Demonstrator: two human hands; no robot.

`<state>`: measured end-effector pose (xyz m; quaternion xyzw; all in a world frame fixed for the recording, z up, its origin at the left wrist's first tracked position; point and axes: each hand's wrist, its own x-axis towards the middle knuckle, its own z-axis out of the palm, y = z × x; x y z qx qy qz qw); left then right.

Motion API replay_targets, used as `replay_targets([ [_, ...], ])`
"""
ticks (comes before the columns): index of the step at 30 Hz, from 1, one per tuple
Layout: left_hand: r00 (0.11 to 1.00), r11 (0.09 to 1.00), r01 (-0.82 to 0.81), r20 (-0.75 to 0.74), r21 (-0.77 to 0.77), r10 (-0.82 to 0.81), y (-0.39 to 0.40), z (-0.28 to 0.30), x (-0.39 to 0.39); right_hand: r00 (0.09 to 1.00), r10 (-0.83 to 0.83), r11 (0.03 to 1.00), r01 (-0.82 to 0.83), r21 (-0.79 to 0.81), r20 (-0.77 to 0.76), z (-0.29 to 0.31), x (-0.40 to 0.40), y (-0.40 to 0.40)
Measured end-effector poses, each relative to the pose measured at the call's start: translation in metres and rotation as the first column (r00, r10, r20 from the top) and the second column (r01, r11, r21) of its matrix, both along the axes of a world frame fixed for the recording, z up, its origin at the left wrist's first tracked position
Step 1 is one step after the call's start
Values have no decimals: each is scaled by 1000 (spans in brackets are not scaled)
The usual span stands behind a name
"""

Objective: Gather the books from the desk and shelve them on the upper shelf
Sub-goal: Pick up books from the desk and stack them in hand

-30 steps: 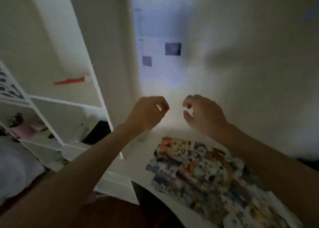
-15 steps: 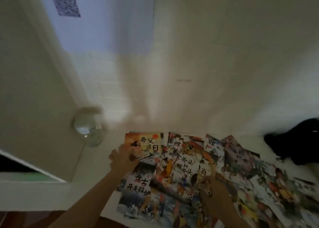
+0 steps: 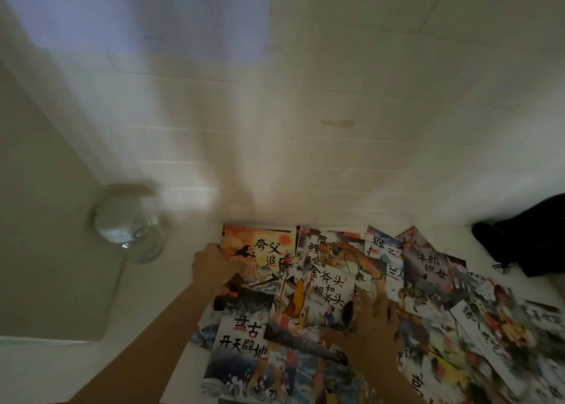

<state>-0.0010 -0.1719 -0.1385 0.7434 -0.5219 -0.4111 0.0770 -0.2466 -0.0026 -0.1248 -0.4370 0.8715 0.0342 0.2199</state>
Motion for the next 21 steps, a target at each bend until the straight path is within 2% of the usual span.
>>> replay_targets([
  [3,991,993,108,89,-55,-103,6,6,-3,995,-87,996,86,18,50,-4,-6,3],
  [4,990,986,130,61,-108,-124,9,4,-4,997,-72,997,72,14,41,-5,-6,3],
  [6,982,971,123,-119,-204,-150,17,7,-5,1000,-18,1000,18,14,-3,-7,-6,3],
  [7,969,959,144,-162,-244,-186,19,9,-3,1000,-4,1000,5,27,-16,-8,-5,3],
  [9,959,912,217,-100,-349,-267,19,17,2,999,-5,999,6,34,-35,-9,-4,3],
  [11,960,821,220,-34,-527,-278,16,37,5,999,-24,999,25,25,-40,-10,-4,2],
  [13,956,671,245,59,-699,-287,14,69,1,999,-33,999,33,26,-22,-11,-5,1],
  [15,936,546,296,125,-784,-328,15,107,-8,999,-46,999,47,-27,22,-11,-6,2],
  [16,924,518,296,104,-803,-368,17,124,-15,995,-69,990,78,-115,77,-7,-7,2],
  [18,882,571,231,-79,-788,-465,19,147,-32,934,-133,902,252,-350,331,6,-10,2],
  [19,843,650,183,-223,-738,-490,19,153,-42,852,-129,831,372,-414,507,17,-11,2],
  [20,783,747,139,-390,-651,-485,19,153,-52,717,-97,758,503,-416,690,28,-13,2],
  [21,713,825,118,-531,-553,-458,21,151,-62,543,-61,690,629,-358,837,39,-16,2],
])
